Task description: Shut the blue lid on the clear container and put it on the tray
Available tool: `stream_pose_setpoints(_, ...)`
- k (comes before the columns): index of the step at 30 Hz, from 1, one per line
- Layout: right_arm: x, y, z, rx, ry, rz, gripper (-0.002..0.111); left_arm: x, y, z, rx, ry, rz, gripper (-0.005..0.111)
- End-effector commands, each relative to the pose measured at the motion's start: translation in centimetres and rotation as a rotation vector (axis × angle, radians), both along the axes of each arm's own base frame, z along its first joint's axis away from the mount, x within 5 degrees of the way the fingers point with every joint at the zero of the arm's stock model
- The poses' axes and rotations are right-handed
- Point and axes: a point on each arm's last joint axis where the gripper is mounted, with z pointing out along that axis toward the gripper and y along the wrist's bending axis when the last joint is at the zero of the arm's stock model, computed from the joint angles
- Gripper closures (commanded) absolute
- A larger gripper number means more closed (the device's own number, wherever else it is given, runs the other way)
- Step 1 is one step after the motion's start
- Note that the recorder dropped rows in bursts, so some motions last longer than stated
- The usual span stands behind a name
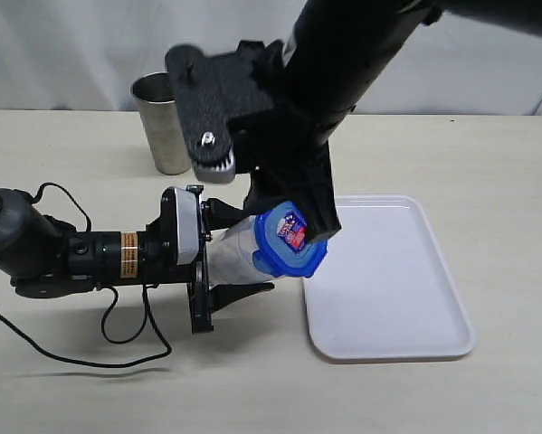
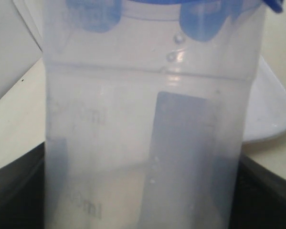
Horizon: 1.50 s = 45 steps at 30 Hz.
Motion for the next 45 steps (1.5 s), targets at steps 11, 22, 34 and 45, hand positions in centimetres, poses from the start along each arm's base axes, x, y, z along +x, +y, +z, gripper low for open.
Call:
stream_pose_setpoints(11,1.8,0.9,-4.1,-0.242,-0.067,0.021,0.069,-0.3,-0.2,0.0,-0.005,0.001,-0.016,0.107)
stream_pose_setpoints(22,1.2,1.6,-5.2,-0.214,0.035,0.024,0.069,-0.3,-0.2,0.0,-0.010,0.007,-0.015,0.107)
stream_pose_setpoints(34,0.5,1.4,-7.3,-0.233,0.075,0.052,0.075,-0.4,-0.2,0.2,-0.038,0.025,-0.023,0.107)
stream_pose_setpoints(45,-0.2,3.0,-9.3,-0.242,0.116,0.102,0.076,-0.6,-0.3,0.2,-0.038,0.050,-0.038,0.107)
